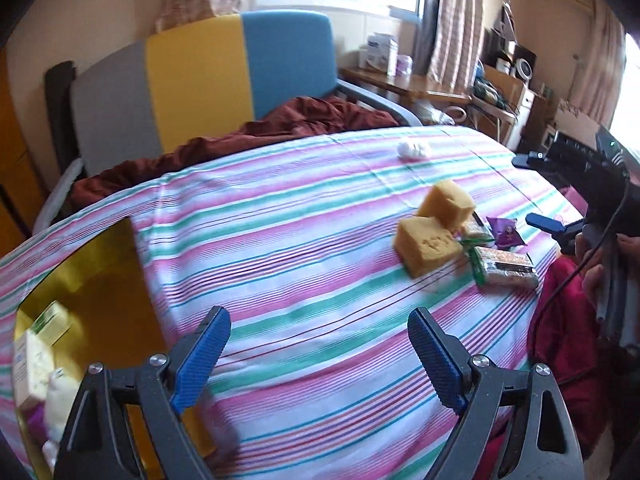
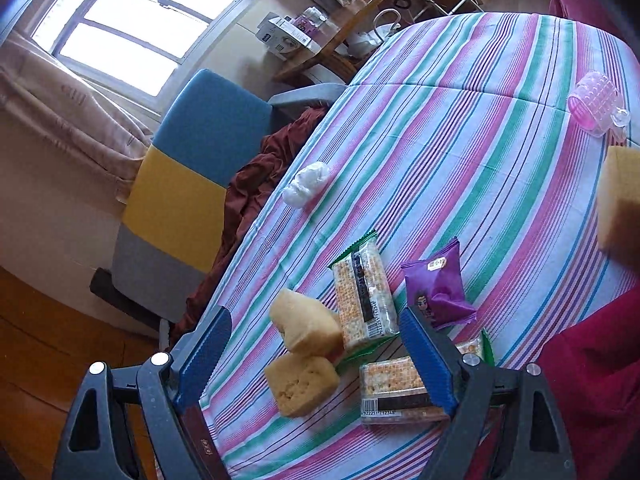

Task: Organize objects
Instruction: 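Move both tools back to the sponges and grasp a yellow sponge with left tool, then hold the yellow sponge in left tool while right tool grasps a cracker pack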

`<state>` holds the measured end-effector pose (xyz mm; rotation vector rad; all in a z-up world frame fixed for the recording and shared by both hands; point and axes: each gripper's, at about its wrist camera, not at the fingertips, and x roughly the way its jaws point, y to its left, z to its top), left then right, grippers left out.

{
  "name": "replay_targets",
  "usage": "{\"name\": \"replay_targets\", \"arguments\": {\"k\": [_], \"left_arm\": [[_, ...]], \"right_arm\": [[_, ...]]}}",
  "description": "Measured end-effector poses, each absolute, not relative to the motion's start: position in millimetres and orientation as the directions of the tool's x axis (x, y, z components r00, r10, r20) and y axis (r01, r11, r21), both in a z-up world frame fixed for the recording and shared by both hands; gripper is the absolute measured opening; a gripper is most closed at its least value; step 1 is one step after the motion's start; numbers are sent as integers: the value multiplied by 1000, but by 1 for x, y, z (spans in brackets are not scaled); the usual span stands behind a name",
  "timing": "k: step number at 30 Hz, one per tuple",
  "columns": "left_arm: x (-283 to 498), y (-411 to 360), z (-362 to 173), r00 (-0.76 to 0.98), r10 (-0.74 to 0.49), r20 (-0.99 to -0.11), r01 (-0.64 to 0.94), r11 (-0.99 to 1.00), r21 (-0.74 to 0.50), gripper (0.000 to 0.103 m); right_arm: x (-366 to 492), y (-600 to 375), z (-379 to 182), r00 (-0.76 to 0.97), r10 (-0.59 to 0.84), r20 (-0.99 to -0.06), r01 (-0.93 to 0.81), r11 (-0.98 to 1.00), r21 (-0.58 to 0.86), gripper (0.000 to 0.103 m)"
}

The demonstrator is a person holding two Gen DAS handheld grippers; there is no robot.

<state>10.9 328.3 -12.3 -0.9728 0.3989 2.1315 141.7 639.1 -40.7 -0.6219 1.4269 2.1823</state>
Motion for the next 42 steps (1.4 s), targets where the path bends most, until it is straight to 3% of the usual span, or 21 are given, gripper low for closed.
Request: {"name": "replay_targets", "arguments": {"k": [13, 25, 27, 28, 29, 30, 42], "left_arm": [[-2, 461, -55, -264, 509, -819, -818, -569, -90, 99], [-30, 529, -100, -223, 435, -872, -764, -633, -121, 100], [-34, 525, -104, -258, 423, -869, -755, -649, -92, 92], [-33, 520, -102, -268, 443, -856, -759, -644, -96, 85], [-31, 513, -100, -280, 455, -846, -763, -640, -92, 71], [-29, 507, -99, -284, 460, -841, -769, -633, -87, 68], [9, 391, -100, -376, 499, -781, -762, -646, -46, 64]], "right_arm": [[153, 643, -43, -844, 125, -522, -531, -333, 779, 88], [150, 643, -43, -857, 98, -505, -506, -341, 792, 88], [150, 643, -43, -857, 101, -506, -508, -339, 792, 88], [150, 643, -43, -856, 103, -506, -509, -337, 792, 88], [150, 643, -43, -856, 103, -507, -510, -336, 792, 88], [149, 643, -43, -855, 103, -509, -512, -336, 791, 88], [144, 643, -47, -822, 106, -560, -559, -340, 756, 88]]}}
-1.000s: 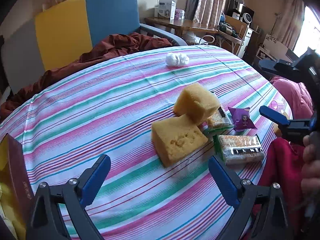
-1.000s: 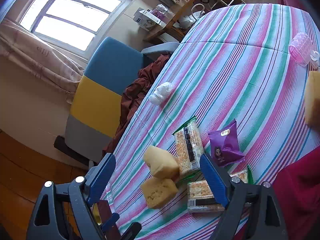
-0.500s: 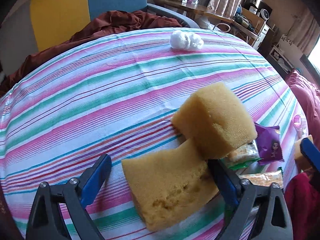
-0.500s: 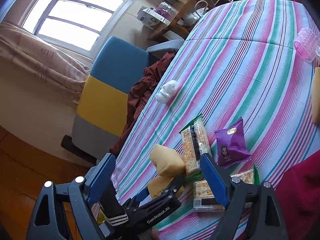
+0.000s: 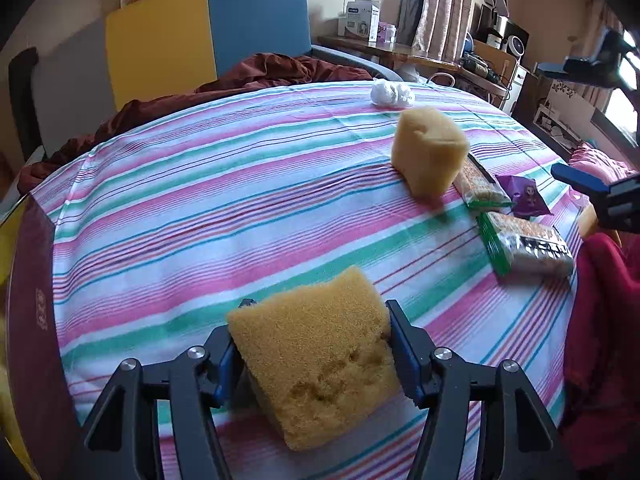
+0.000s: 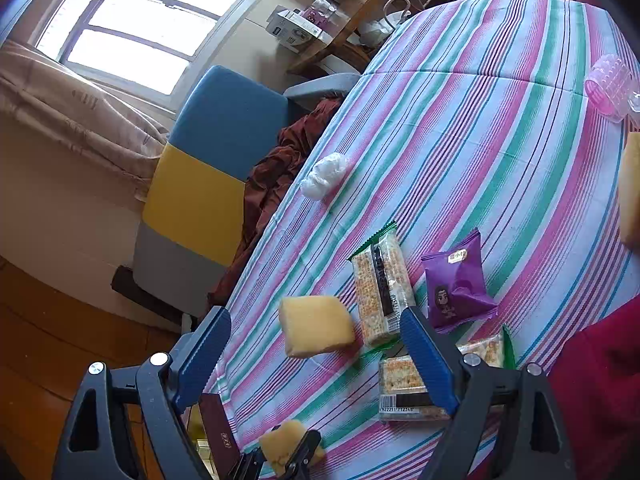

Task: Organize objects
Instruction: 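Hold the yellow sponge in left tool while right tool grasps a cracker pack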

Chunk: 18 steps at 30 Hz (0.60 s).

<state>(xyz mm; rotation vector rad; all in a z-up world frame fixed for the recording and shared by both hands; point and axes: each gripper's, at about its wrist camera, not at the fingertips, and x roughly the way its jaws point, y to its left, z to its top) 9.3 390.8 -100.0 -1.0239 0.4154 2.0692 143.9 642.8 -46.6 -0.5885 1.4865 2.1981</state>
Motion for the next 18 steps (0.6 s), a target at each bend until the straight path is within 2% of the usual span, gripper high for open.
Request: {"name": "replay_targets", "arguments": {"k": [9, 13, 18], "left_arm": [[15, 382, -106, -407, 537, -739, -774, -633, -33, 64], [16, 381, -106, -409, 542, -734, -775, -632, -35, 64], [14, 378, -107, -393, 559, -730, -777, -627, -62, 64]], "right_arm": [[125, 638, -55, -761, 33, -647, -607, -387, 694, 88], [107, 634, -65, -643, -22, -766, -689, -421, 590, 88], [85, 625, -64, -462, -66, -885, -701, -583, 410, 88]]}}
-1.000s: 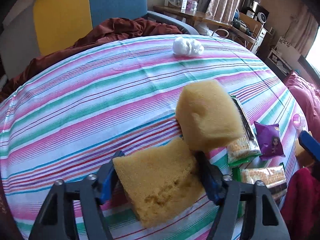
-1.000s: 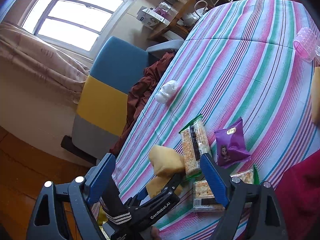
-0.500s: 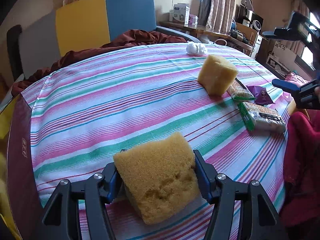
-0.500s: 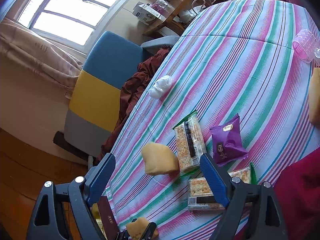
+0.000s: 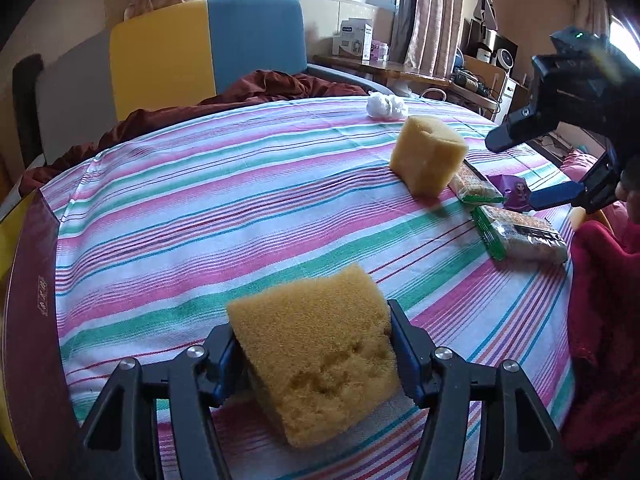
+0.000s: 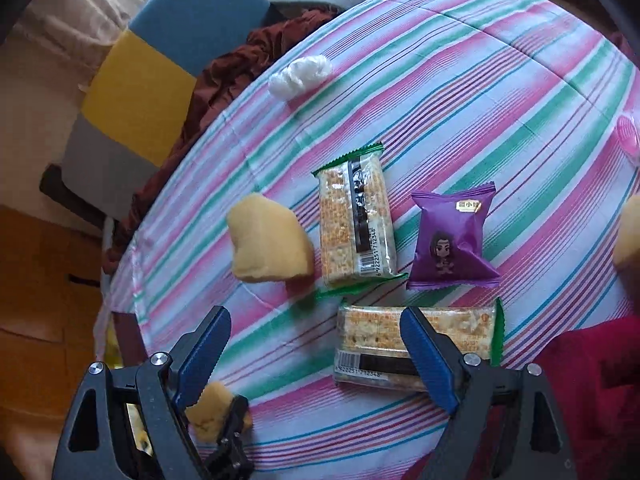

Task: Organize objects
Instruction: 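Hold the yellow sponge in left tool while right tool grasps a cracker pack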

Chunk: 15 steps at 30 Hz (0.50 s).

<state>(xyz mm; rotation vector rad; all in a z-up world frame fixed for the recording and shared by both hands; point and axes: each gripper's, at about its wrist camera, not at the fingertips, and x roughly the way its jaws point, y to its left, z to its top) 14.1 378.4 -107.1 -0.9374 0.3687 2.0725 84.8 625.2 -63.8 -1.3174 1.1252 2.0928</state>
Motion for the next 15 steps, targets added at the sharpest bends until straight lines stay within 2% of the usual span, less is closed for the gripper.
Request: {"name": "replay_targets", "arguments": {"k": [4, 9, 15], "left_arm": [[13, 378, -107, -386, 567, -728, -778, -624, -74, 64], [10, 376, -107, -370, 581, -725, -778, -620, -100, 66], [9, 375, -108, -363, 586, -724, -779, -617, -109, 66]], "right_arm": [[68, 619, -69, -283, -99, -954, -615, -744, 260, 88], [55, 615, -80, -96, -16, -995, -509, -859, 63, 88], [44, 602, -93, 6, -5, -1000, -365, -931, 3, 88]]}}
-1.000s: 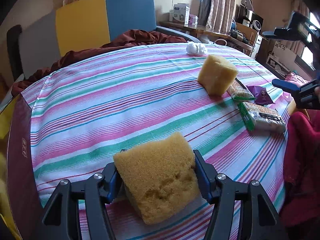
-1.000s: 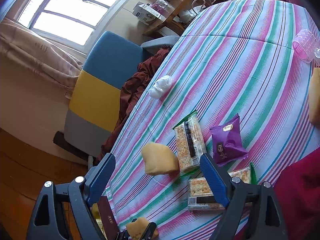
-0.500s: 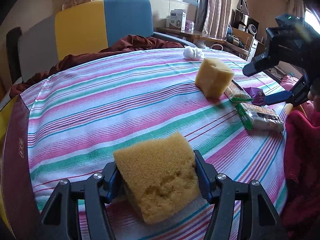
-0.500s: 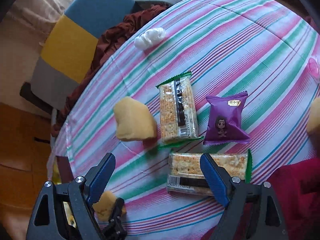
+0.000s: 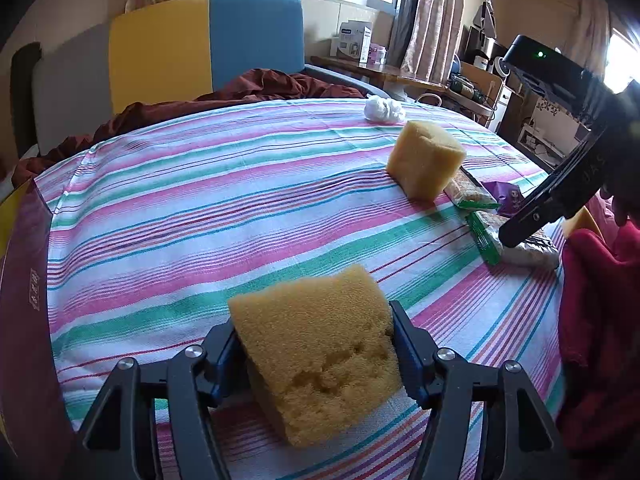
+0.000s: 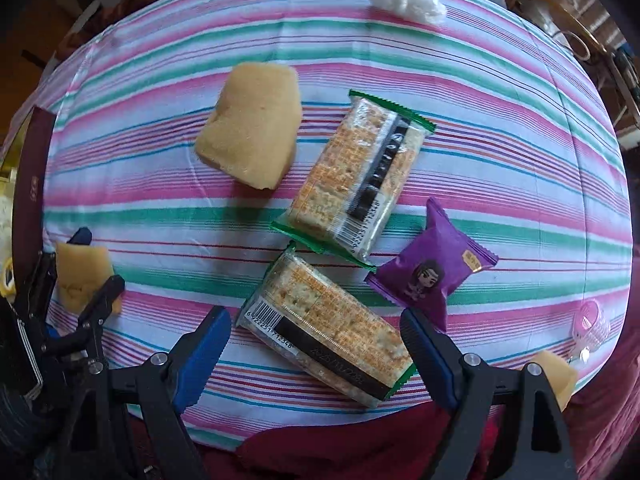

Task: Organize objects
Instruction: 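Hold the yellow sponge in left tool while right tool grasps a cracker pack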

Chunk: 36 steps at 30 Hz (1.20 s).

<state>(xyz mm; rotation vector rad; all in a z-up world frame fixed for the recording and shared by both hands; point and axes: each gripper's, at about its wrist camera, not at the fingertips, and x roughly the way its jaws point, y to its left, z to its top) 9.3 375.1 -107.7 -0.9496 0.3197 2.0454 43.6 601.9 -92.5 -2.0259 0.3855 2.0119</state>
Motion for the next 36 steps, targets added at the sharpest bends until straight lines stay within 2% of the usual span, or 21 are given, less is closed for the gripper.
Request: {"name": "replay_targets", "arguments": {"k": [2, 7, 9, 11, 13, 15, 17, 23, 29, 30, 31, 33, 36], "left_arm": [[10, 375, -108, -361, 588, -724, -780, -616, -112, 66], [10, 374, -108, -359, 590, -724, -781, -614, -113, 66], [10, 374, -108, -358, 591, -723, -782, -613, -114, 66], [10, 374, -108, -356, 594, -722, -783, -612, -117, 66], [9, 373, -108, -353, 597, -721, -783, -610, -123, 66], [9, 372, -108, -349, 600, -720, -783, -609, -128, 66], [9, 370, -108, -347, 602, -719, -784, -607, -131, 66], [8, 369, -107, -341, 608, -717, -784, -605, -141, 67], [7, 368, -107, -337, 612, -715, -784, -603, -147, 67], [7, 368, -107, -336, 613, -715, -784, -602, -148, 67], [7, 368, -107, -335, 614, -715, -785, -602, -150, 67], [7, 367, -107, -334, 615, -714, -785, -601, -150, 67], [7, 368, -107, -338, 613, -714, -786, -602, -145, 67]], "right_arm": [[44, 602, -101, 40, 8, -999, -351, -936, -22, 88], [53, 608, -111, 22, -58, -998, -392, -919, 44, 88], [57, 600, -110, -5, -96, -995, -394, -915, 90, 69], [58, 587, -108, -16, -90, -996, -384, -919, 89, 59], [58, 578, -111, -7, -58, -998, -394, -917, 56, 64], [58, 575, -115, -10, -66, -998, -406, -911, 65, 77], [60, 574, -115, -3, -60, -998, -406, -912, 57, 84], [68, 571, -104, 43, 33, -999, -363, -931, -46, 86], [80, 570, -114, 95, 42, -995, -333, -940, -72, 86], [80, 568, -117, 102, 42, -994, -330, -941, -74, 82], [80, 565, -119, 106, 50, -993, -297, -952, -80, 74], [76, 555, -111, 58, 37, -998, -281, -958, -52, 50], [67, 530, -107, 14, 38, -999, -232, -972, -40, 49]]}}
